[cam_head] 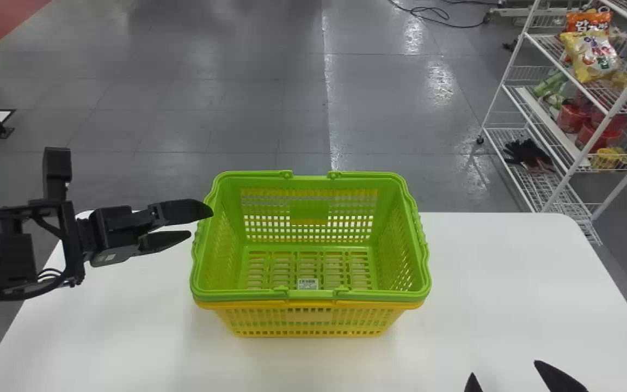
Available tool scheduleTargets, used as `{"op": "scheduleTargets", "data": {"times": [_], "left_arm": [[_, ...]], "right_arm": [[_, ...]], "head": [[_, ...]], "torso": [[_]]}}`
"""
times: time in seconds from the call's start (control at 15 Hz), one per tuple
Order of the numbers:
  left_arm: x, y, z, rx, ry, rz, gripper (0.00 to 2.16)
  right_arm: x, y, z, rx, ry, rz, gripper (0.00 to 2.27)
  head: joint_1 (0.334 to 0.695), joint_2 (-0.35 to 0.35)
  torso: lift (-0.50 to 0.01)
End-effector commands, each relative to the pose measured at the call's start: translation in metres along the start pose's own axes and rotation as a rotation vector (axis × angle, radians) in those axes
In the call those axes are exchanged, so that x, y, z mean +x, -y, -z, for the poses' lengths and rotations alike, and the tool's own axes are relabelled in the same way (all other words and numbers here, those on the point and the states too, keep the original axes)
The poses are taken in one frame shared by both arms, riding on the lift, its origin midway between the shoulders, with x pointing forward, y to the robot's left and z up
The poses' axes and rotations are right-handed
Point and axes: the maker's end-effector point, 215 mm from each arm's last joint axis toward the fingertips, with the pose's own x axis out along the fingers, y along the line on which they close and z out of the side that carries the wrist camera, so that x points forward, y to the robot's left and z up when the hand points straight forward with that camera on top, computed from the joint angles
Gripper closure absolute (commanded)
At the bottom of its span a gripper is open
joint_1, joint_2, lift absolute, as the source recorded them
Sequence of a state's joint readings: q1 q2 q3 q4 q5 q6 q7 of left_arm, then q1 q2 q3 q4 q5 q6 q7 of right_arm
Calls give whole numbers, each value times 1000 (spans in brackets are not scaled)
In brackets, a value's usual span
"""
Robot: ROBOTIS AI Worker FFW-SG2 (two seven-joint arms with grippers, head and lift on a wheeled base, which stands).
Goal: Grasp handle with right gripper to insert into left gripper then lift and swing left to center
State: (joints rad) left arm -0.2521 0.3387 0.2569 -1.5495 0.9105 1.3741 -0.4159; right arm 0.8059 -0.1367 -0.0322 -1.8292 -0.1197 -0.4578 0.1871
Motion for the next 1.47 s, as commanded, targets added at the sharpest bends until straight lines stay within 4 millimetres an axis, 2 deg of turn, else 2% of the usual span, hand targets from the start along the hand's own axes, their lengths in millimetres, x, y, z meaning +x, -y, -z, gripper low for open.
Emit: {"op": "scheduleTargets", "data": {"times": [0.0,0.47,0.87,1.0,1.13,1.4], "left_arm": [[2,11,5,-7,-13,32,90],[8,25,1,6,-17,60,90],[15,80,4,83,-86,130,90],[21,102,2,130,-124,147,90],[29,116,-4,166,-144,151,90],[46,133,-6,217,-192,149,90]], "right_arm": [[1,0,1,0,0,1,100],[1,2,5,0,-9,3,100],[-1,10,3,-7,-7,20,100],[0,13,-1,-12,0,23,100],[4,16,-11,-22,20,22,100],[31,26,-41,-37,57,24,100]], "head": [[695,-24],[695,-52],[695,-83],[695,-113],[695,-135],[695,-174]], "torso": [[-93],[-93],[-93],[-93],[-93],[-93]]}}
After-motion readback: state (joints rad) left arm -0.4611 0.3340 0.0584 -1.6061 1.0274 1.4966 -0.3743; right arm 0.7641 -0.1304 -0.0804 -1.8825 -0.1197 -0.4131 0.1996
